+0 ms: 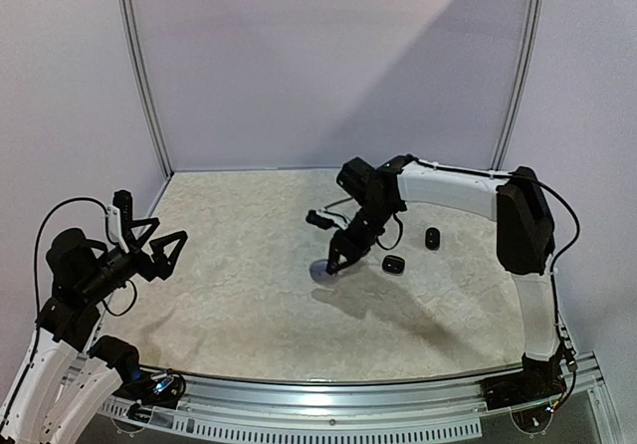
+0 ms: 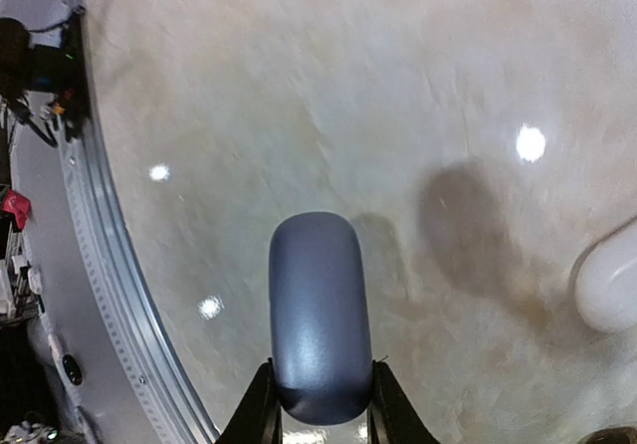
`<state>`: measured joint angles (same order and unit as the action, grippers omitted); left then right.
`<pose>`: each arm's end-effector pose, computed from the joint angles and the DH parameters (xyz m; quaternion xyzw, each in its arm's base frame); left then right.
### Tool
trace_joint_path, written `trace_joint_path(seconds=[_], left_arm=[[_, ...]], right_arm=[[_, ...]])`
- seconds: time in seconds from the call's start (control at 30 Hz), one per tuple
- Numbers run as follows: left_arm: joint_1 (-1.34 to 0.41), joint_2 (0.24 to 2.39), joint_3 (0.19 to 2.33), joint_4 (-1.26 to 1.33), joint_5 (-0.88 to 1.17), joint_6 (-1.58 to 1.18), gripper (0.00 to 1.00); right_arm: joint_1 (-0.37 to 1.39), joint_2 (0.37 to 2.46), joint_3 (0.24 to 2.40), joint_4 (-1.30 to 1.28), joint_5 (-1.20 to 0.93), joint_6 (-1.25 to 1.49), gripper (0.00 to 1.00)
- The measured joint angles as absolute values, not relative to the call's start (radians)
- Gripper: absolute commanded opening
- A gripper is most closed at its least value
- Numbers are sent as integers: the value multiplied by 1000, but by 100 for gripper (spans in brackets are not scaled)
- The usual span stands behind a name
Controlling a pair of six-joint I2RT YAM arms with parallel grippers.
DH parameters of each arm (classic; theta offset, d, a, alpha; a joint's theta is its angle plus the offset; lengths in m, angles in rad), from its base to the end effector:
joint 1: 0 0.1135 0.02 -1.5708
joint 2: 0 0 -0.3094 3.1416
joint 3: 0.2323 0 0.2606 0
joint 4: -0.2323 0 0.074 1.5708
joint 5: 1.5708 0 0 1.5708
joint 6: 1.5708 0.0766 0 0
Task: Insert the wireless bluetooth earbuds into the charging case
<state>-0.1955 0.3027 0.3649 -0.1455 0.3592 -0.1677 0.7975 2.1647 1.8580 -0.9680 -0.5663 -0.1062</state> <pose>0.1118 -0.0496 0.2693 0.1310 0.7223 -0.2496 0.6315 0.3153 0.3818 0.2179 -0.4517 0.8364 0.3080 0.0396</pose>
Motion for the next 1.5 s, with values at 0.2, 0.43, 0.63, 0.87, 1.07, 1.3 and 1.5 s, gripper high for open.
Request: trace_joint_path(seconds=[0.2, 0.43, 0.63, 0.87, 1.07, 1.3, 1.5], left_arm=[[-160, 289, 357, -161, 267, -167, 99], [-157, 287, 351, -160, 253, -168, 99], [-154, 287, 344, -158, 256, -169, 99], [-109, 270, 336, -154, 253, -165, 99], [-51, 238, 318, -154, 238, -161, 99], [-14, 235, 310, -149, 234, -157, 99], [17, 254, 299, -138, 234, -150, 99]], right_arm=[[785, 2281, 1802, -1064, -632, -109, 4], [770, 2300, 1803, -1070, -633, -80, 91], [754, 2286, 1835, -1081, -537, -58, 99], [719, 2133, 1748, -978, -336, -27, 99], [519, 1620, 1334, -612, -145, 118, 99], [276, 1235, 883, -234, 247, 281, 99], [288, 1192, 682, -107, 475, 372, 99]])
